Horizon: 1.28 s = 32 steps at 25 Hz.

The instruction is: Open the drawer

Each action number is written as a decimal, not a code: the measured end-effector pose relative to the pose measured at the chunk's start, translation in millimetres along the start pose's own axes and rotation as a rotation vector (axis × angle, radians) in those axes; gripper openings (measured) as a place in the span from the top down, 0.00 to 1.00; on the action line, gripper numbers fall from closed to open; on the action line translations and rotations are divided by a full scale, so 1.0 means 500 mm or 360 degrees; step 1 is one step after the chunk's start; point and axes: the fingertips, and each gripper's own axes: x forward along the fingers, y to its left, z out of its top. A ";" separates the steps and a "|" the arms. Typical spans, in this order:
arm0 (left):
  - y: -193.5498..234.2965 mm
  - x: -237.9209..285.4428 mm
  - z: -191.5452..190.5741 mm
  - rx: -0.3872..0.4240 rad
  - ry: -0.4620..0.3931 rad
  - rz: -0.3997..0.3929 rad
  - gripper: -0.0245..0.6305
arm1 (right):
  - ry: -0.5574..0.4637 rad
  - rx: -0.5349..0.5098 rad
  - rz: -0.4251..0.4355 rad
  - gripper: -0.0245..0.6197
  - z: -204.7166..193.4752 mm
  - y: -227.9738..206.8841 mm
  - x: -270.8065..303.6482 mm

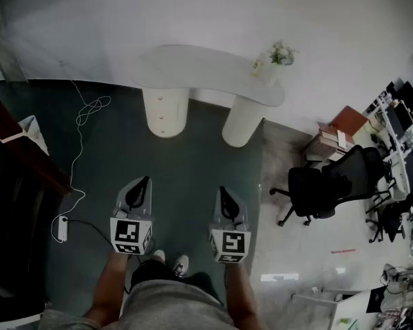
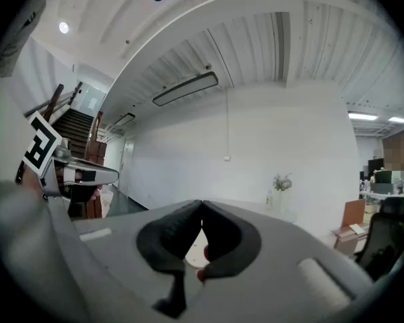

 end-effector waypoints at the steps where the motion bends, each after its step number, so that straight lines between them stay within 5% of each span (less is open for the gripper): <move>1: -0.001 0.000 -0.001 0.0000 0.0000 0.0001 0.95 | -0.0004 0.0005 0.0003 0.95 0.001 0.000 0.000; 19: 0.109 -0.021 -0.016 -0.0018 0.0003 0.0175 0.95 | -0.0036 -0.0007 0.0129 0.95 0.006 0.070 0.085; 32: 0.328 0.147 -0.032 -0.0046 0.0013 0.0148 0.95 | -0.0008 -0.0012 0.0123 0.95 0.034 0.152 0.355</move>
